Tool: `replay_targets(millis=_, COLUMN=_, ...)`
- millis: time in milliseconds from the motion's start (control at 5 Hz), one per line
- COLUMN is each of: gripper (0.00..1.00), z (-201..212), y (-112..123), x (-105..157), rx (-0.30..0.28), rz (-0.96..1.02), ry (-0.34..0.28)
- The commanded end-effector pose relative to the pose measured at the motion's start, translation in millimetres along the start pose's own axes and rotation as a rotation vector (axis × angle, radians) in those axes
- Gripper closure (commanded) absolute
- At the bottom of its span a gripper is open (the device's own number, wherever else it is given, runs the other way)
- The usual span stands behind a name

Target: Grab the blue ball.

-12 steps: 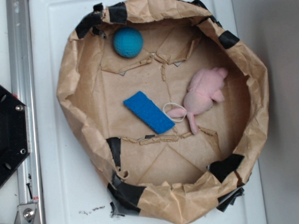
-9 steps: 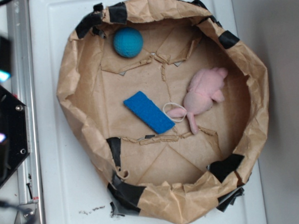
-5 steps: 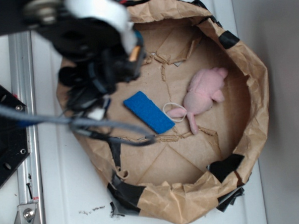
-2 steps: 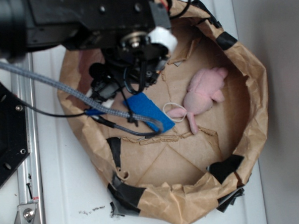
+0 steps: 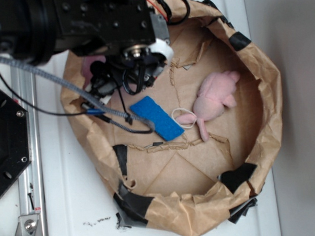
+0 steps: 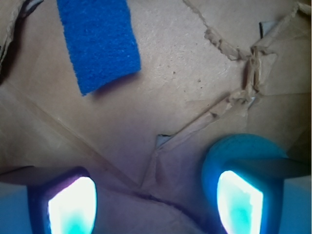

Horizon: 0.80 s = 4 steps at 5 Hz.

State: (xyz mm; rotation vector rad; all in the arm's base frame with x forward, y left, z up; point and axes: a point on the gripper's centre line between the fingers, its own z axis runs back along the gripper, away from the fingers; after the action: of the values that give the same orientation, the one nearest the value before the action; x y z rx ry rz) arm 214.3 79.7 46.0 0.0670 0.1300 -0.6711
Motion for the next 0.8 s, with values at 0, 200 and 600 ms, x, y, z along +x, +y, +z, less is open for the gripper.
replay_targets(millis=0, gripper=0.0, z=-5.9, y=7.5, x=-15.2, rx=0.172, rz=-0.117, ry=0.104)
replay_targets(millis=200, gripper=0.0, z=-3.5, y=4.1, x=-11.3, rx=0.39, rz=-0.055, ry=0.225)
replay_targets(millis=600, gripper=0.0, z=-8.5, y=15.8, x=-7.2, rx=0.411, rz=0.029, ry=0.246)
